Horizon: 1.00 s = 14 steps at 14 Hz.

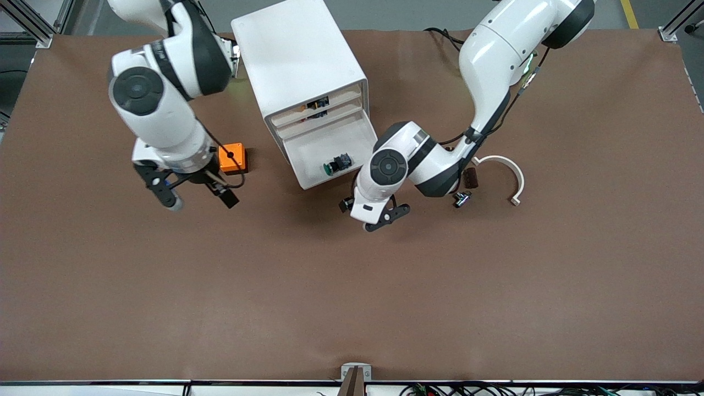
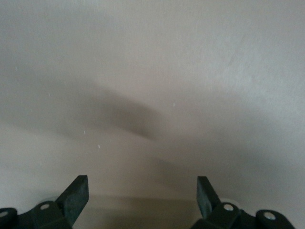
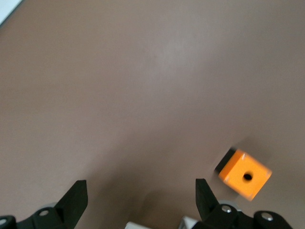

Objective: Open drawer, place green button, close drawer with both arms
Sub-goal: 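Open the right gripper and withdraw it from the drawer, then push the drawer shut with the left gripper while the right gripper retracts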

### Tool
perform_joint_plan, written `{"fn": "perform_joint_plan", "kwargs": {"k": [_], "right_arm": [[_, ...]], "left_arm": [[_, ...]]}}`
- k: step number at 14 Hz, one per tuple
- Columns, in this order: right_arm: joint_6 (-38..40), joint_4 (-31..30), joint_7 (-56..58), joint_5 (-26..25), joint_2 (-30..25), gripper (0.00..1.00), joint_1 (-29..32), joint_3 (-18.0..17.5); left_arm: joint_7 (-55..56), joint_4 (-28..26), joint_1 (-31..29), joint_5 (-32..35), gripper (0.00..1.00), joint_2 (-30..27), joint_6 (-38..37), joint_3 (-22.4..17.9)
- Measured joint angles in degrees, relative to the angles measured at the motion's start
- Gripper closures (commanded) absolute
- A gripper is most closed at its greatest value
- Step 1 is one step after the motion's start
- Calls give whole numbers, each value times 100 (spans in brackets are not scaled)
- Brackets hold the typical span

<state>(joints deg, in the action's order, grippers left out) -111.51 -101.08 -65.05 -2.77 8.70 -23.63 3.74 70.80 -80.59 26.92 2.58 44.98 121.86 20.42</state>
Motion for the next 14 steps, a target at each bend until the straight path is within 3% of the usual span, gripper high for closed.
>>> {"fn": "perform_joint_plan", "kwargs": {"k": [7,14], "right_arm": [[233,0,2854,2,-302,0,1217,3],[505,7,5031,2,-691,0,1979,3]], "left_arm": [[257,-245,348,3,0,-2,-1,10],[790,-403,507,-21,0,-2,-5,174]]}}
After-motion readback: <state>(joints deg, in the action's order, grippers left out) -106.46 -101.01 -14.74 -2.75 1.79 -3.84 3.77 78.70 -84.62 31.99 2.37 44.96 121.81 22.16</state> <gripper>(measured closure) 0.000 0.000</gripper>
